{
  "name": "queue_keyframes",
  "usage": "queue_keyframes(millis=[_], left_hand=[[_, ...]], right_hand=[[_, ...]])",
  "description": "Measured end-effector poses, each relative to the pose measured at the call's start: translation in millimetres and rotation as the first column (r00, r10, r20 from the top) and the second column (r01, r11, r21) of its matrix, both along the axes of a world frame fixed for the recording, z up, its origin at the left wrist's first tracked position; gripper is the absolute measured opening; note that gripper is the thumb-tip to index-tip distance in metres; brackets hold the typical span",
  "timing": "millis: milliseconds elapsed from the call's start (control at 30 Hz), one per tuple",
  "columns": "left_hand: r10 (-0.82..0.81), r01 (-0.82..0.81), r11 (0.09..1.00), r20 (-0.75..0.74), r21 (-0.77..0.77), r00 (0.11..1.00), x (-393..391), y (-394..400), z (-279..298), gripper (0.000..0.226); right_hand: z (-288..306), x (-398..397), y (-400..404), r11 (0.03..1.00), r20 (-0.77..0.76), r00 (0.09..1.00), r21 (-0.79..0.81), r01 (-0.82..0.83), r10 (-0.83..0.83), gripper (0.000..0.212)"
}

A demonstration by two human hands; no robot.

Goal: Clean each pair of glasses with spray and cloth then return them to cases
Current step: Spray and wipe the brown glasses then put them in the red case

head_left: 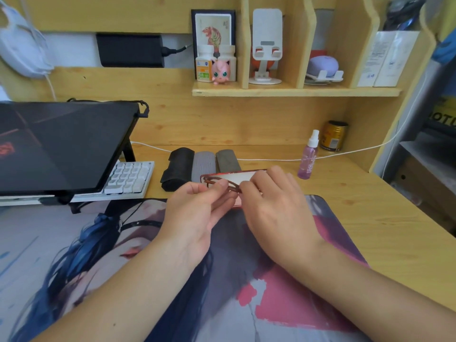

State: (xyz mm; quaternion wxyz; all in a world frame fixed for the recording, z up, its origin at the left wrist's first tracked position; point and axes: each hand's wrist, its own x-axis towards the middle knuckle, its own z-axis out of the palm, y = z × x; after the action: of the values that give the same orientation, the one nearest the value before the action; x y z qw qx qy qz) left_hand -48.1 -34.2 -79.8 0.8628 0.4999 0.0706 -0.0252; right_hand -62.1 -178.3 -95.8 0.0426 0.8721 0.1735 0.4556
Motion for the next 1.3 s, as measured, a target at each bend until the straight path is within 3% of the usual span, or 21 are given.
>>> queue_keyframes(millis=[100,167,233,300,433,600,767,900,1000,1100,1167,1233,1300], left_hand=[[-0.030,0.028,0.998,0.030,0.052,0.999,5,6,5,0.016],[0.062,-0.107,0.948,0.157,0.298,0.986,15,19,4,0.021],[0.160,-0.335,0.772,0.345,0.540,0.925,30,37,-2,0.021],[0.159,-0.439,0.635,0.448,0.636,0.880,45,49,-12,0.020],[-0.005,-0.384,0.564,0.469,0.731,0.883,63,51,-35,0.016],[-0.183,-0.256,0.523,0.400,0.813,0.898,69,47,-48,0.025],[-0.249,-0.144,0.546,0.324,0.825,0.913,65,44,-44,0.030],[-0.352,-0.070,0.464,0.256,0.883,0.900,60,43,-45,0.062],[-0.377,-0.062,0.449,0.252,0.891,0.891,60,45,-47,0.062],[-0.368,-0.071,0.459,0.262,0.886,0.892,62,44,-46,0.055],[-0.372,-0.087,0.438,0.269,0.895,0.888,63,42,-47,0.056],[-0.380,-0.093,0.437,0.277,0.895,0.882,62,41,-48,0.061],[-0.407,-0.049,0.460,0.260,0.887,0.876,63,44,-48,0.074]], right_hand=[[9,22,-17,0.998,-0.055,0.998,-0.070,-0.004,0.000,0.021],[16,44,-37,0.998,-0.206,0.978,-0.069,0.013,-0.027,0.017],[20,56,-48,0.999,-0.443,0.896,-0.040,0.008,-0.025,0.017],[18,58,-44,0.998,-0.543,0.838,-0.054,0.030,-0.054,0.020],[12,60,-23,0.994,-0.521,0.849,-0.095,0.051,-0.094,0.022],[10,70,-17,0.992,-0.608,0.792,-0.125,-0.034,-0.050,0.021],[5,67,-12,0.972,-0.495,0.861,-0.234,-0.005,-0.115,0.013],[1,66,-15,0.969,-0.466,0.881,-0.246,-0.037,-0.084,0.010],[8,64,-36,0.989,-0.452,0.891,-0.115,-0.091,0.029,0.018],[11,60,-66,0.969,-0.303,0.938,0.224,-0.104,0.171,0.018],[0,60,-80,0.916,-0.237,0.963,0.400,-0.024,0.129,0.017],[-16,60,-86,0.832,-0.337,0.924,0.553,0.040,0.180,0.031],[-25,59,-85,0.782,-0.528,0.776,0.619,0.072,0.346,0.067]])
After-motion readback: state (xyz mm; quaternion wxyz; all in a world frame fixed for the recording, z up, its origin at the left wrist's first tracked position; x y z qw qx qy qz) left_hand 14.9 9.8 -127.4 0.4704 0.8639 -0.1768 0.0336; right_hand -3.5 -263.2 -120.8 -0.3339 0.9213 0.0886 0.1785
